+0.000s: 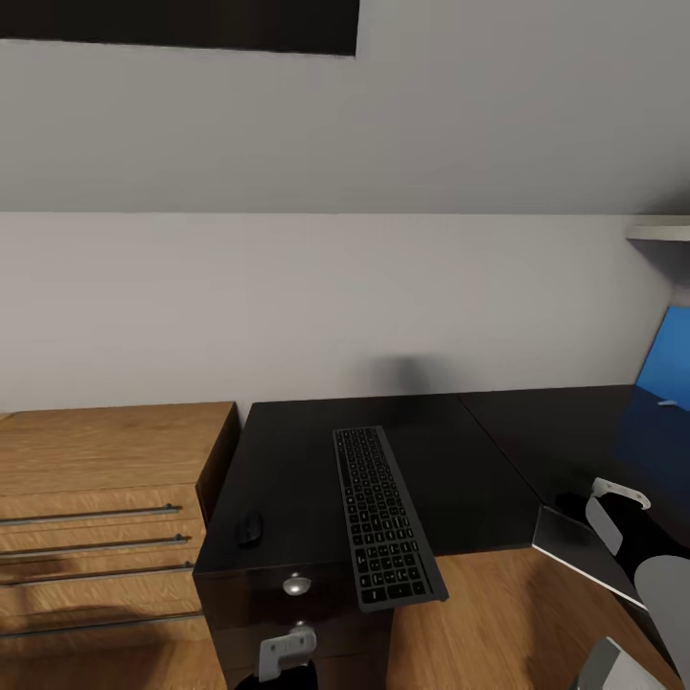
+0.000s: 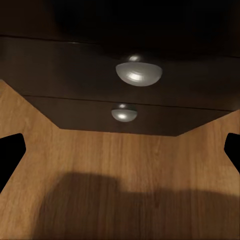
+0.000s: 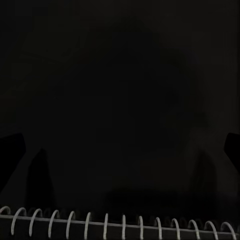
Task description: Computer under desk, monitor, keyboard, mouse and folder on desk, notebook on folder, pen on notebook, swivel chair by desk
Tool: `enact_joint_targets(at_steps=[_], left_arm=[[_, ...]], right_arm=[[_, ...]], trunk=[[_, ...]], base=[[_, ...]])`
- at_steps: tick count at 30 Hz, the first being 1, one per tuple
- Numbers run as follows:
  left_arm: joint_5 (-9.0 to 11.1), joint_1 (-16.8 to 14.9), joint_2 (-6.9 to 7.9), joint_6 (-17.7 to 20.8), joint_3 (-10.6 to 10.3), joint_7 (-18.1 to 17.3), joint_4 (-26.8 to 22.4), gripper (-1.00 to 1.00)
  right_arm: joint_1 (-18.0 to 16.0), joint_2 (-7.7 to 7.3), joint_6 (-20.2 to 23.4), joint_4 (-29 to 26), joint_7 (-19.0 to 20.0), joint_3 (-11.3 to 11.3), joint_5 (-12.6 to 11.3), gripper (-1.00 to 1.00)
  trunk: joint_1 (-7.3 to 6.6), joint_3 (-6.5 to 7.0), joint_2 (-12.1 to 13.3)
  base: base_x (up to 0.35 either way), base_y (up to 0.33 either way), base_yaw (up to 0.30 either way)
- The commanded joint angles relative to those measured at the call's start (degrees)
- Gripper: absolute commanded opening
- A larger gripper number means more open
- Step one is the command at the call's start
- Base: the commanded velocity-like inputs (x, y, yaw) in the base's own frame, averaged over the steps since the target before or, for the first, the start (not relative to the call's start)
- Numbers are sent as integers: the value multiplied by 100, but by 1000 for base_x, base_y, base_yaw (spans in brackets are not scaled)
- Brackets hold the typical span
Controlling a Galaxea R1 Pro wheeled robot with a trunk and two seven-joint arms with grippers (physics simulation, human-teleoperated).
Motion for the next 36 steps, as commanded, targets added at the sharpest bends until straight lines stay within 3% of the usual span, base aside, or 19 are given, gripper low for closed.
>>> enact_joint_targets(at_steps=[1,36], left_arm=[[13,-9,4,19,-14,32,-9,100],[13,-9,4,19,-14,33,-18,100]], right_arm=[[-1,0,23,-10,-34,-1,-61,100],[-1,9,175,18,-34,0,-61,100]], trunk=[[-1,-6,-4],[-1,-6,-4]], base=[[-16,0,0],[-15,0,0]])
